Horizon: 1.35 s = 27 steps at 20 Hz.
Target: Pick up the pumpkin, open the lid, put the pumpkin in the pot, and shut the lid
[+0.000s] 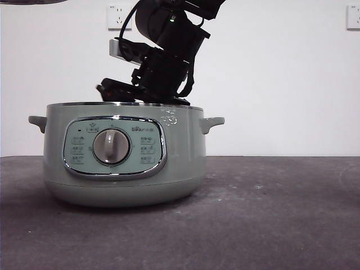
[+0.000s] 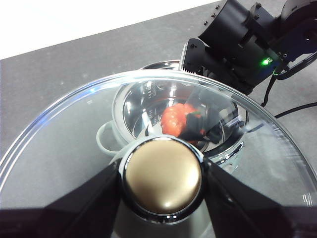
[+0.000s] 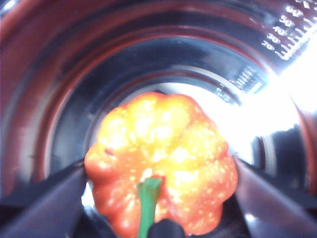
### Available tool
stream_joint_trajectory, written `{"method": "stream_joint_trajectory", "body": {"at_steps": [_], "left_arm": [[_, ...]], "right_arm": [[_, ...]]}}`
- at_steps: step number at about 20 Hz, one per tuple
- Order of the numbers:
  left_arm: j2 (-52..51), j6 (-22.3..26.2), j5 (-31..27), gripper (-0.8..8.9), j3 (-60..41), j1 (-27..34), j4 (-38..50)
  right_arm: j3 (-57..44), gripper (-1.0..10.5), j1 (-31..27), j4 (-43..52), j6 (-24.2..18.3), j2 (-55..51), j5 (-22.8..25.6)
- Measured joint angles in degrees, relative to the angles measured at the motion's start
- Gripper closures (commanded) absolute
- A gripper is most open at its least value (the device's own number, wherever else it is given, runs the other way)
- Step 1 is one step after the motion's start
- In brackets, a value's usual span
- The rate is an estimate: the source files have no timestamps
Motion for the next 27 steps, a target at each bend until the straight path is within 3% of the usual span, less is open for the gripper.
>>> {"method": "stream_joint_trajectory", "body": {"at_steps": [5,9,11,18,23,27], "left_arm": [[0.0,0.0,0.0,8.22,0.0,0.0,0.1],[2.4,0.0,0.7,8.22,0.0,0.0,2.8],[6.2,0.1,3.1,8.22,0.0,0.0,6.3],[21.3,2.2,6.2,8.22,0.0,0.0,20.8],[28.1,2.4,8.1,8.22,0.0,0.0,27.1],[32.9,2.5,8.6,8.22,0.0,-0.1,30.8]], "right_arm": [[0.0,3.5,0.1,0.4,0.8,-1.4,3.5],[0.0,3.5,-0.2,-1.3,1.6,-17.5,13.9],[0.1,3.5,-0.4,-4.3,2.4,-26.3,16.7],[0.2,3.5,-0.3,-15.6,5.2,-47.1,16.4],[0.2,3.5,-0.3,-23.5,6.6,-51.3,16.0],[0.2,3.5,-0.3,-29.3,8.2,-53.0,11.6]]}}
